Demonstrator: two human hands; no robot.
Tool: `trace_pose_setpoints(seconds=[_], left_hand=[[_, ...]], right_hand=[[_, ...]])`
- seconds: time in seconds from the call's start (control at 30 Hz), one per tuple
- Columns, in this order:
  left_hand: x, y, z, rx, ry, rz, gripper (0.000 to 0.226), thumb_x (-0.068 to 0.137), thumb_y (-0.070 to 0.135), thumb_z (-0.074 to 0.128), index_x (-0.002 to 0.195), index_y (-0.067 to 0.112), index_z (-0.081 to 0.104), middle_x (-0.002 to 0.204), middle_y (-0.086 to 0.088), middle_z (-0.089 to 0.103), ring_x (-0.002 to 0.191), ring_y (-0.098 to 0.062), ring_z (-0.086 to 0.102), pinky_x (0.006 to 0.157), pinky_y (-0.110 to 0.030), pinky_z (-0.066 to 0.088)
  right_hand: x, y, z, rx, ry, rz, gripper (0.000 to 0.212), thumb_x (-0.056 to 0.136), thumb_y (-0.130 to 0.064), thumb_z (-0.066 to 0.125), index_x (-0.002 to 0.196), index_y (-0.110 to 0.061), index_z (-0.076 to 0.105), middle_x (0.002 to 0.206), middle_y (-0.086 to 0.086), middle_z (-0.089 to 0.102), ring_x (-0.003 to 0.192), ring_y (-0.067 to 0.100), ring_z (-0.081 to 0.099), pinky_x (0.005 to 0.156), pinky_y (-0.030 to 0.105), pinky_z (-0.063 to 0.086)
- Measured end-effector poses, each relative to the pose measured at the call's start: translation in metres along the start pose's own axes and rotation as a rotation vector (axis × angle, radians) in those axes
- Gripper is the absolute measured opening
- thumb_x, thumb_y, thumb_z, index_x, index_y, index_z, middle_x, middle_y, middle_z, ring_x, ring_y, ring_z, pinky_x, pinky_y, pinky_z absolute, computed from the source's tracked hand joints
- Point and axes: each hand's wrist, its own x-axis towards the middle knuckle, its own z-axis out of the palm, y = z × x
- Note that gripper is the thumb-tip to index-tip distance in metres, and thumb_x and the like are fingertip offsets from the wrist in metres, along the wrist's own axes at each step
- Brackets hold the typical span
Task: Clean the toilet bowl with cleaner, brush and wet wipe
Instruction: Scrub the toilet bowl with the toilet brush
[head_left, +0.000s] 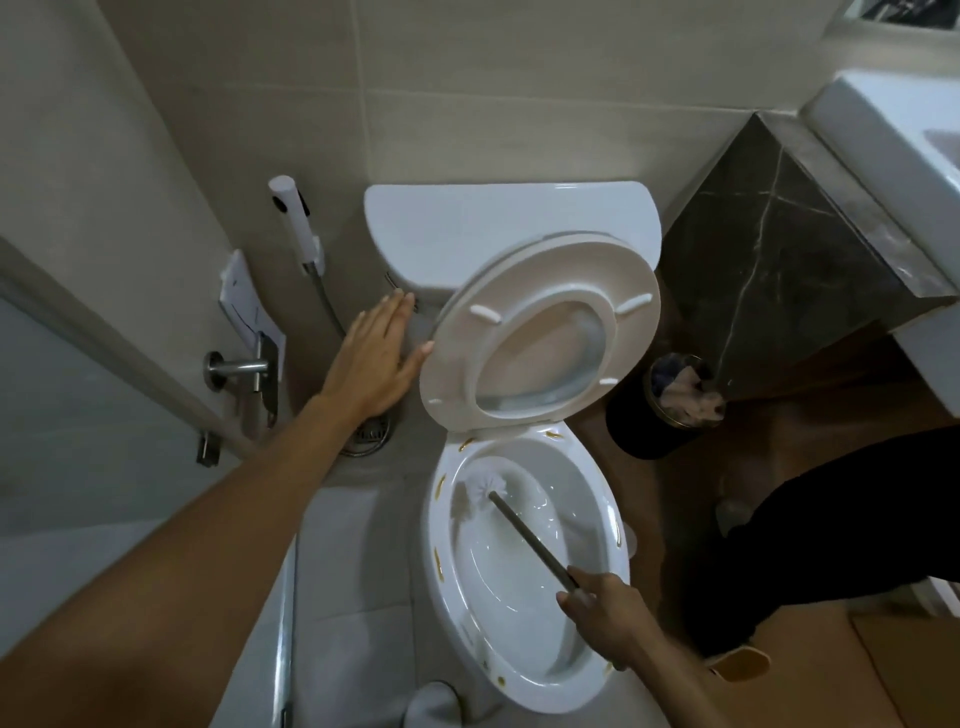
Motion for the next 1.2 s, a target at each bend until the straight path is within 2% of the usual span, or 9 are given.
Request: trace_pose_setpoints(seconds=[0.1,0.2,0.37,0.43,0.5,0.63,0.83,1.03,1.2], left_hand=[[0.006,-0.034,0.015,0.082,-0.098,-0.063,0.069,0.099,0.048,0.031,0.152,0.010,0.010,0.159,-0.008,0.007,0.146,-0.022,0.007,0.117,-0.041,0.005],[0.023,-0.054,0.023,0.136,-0.166,-0.122,0.069,0.099,0.048,0.030,0.152,0.011,0.006,0.160,-0.007,0.002,0.147,-0.022,0.002,0.116,-0.044,0.003],[0.050,-0.067,0.034,0.163,-0.269,-0.147,0.071,0.099,0.048,0.030,0.152,0.010,0.004,0.160,-0.006,-0.002,0.147,-0.021,-0.002,0.117,-0.047,0.002],[0.059,-0.070,0.039,0.156,-0.305,-0.163,0.070,0.099,0.048,0.030,0.152,0.009,0.004,0.160,-0.006,-0.001,0.147,-0.021,-0.003,0.117,-0.047,0.002],[0.067,-0.074,0.044,0.160,-0.334,-0.181,0.070,0.100,0.047,0.030,0.152,0.009,0.004,0.160,-0.006,-0.002,0.146,-0.020,-0.003,0.118,-0.046,0.002],[0.083,-0.084,0.050,0.161,-0.356,-0.208,0.071,0.099,0.050,0.028,0.152,0.012,0.000,0.160,-0.004,-0.006,0.146,-0.020,-0.005,0.118,-0.045,0.000],[0.101,-0.085,0.059,0.125,-0.332,-0.153,0.072,0.099,0.048,0.031,0.152,0.016,-0.005,0.160,-0.001,-0.008,0.146,-0.020,-0.002,0.118,-0.046,0.002],[0.108,-0.086,0.066,0.171,-0.386,-0.154,0.072,0.097,0.057,0.019,0.151,0.016,-0.007,0.159,0.000,-0.013,0.146,-0.016,-0.006,0.118,-0.044,0.000],[0.109,-0.085,0.066,0.162,-0.436,-0.160,0.076,0.096,0.059,0.019,0.150,0.017,-0.015,0.157,-0.001,-0.020,0.146,-0.019,-0.004,0.117,-0.042,0.003]], right_hand=[[0.000,-0.007,-0.003,0.028,0.011,0.016,0.045,0.096,-0.039,0.051,0.140,-0.027,0.047,0.110,0.001,0.061,0.087,0.020,0.062,0.064,0.028,0.059],[-0.001,-0.011,-0.006,0.059,0.029,0.000,0.041,0.097,-0.037,0.050,0.137,-0.027,0.050,0.095,0.004,0.064,0.071,0.019,0.061,0.048,0.023,0.050],[-0.001,-0.015,-0.004,0.089,0.015,0.034,0.042,0.097,-0.039,0.050,0.138,-0.029,0.049,0.107,0.007,0.065,0.090,0.028,0.067,0.065,0.035,0.059],[0.000,-0.017,-0.002,0.094,0.010,0.048,0.042,0.096,-0.039,0.051,0.137,-0.030,0.049,0.106,0.006,0.065,0.088,0.029,0.068,0.061,0.032,0.059],[0.001,-0.019,-0.002,0.110,0.006,0.070,0.039,0.097,-0.038,0.051,0.135,-0.030,0.051,0.101,0.005,0.065,0.075,0.026,0.067,0.054,0.030,0.056],[-0.001,-0.020,-0.002,0.127,0.017,0.073,0.035,0.097,-0.037,0.050,0.131,-0.028,0.054,0.085,0.005,0.062,0.057,0.016,0.052,0.045,0.022,0.046],[-0.001,-0.025,-0.003,0.163,0.010,0.096,0.043,0.097,-0.035,0.052,0.139,-0.028,0.048,0.080,0.000,0.061,0.053,0.010,0.049,0.043,0.019,0.043],[0.000,-0.026,-0.006,0.154,0.000,0.120,0.049,0.096,-0.037,0.054,0.143,-0.029,0.043,0.086,-0.003,0.057,0.060,0.010,0.051,0.042,0.014,0.042],[-0.002,-0.022,-0.006,0.143,-0.021,0.117,0.047,0.096,-0.037,0.054,0.141,-0.028,0.045,0.075,-0.006,0.050,0.053,0.009,0.048,0.042,0.015,0.040]])
